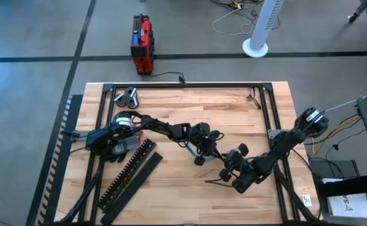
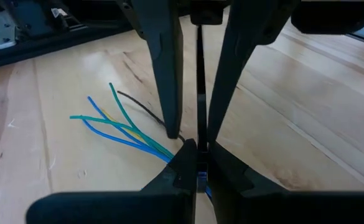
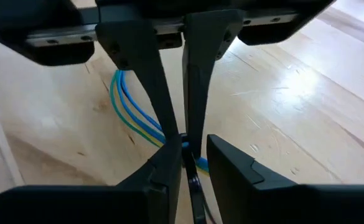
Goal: Ziptie cables
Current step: Wrap the cable wires with the black zip tie
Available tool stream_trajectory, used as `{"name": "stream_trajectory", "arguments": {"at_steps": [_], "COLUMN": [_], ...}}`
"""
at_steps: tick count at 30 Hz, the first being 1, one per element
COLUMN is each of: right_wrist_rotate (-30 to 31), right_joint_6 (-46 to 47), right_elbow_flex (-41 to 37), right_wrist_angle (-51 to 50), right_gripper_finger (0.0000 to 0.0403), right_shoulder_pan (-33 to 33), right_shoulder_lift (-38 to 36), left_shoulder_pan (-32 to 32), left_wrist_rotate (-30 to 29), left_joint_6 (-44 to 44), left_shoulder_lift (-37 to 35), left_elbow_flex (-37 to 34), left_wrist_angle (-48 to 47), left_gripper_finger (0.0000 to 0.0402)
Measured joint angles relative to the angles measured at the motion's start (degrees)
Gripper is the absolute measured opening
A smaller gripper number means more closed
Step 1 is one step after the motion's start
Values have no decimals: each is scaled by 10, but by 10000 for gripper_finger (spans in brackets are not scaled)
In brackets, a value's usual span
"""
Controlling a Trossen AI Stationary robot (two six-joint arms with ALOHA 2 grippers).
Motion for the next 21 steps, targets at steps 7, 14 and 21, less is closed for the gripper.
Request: {"name": "stream_trajectory", "arguments": {"at_steps": [7,14,21], "right_wrist_rotate": [-8,-29,-31], "right_joint_6": [-29,-33,-43], "right_elbow_flex": [0,0,0], "right_wrist_angle": [4,4,3], "right_gripper_finger": [46,28,4], "right_shoulder_pan": [0,-3,-4], "right_shoulder_lift": [-3,-3,-9], "left_shoulder_pan": [0,0,0], "left_wrist_rotate": [0,1,1], "left_joint_6": [0,0,0], "left_shoulder_lift": [0,0,0], "left_elbow_flex": [0,0,0], "left_wrist_angle": [1,0,1], "left_gripper_finger": [9,9,9]}}
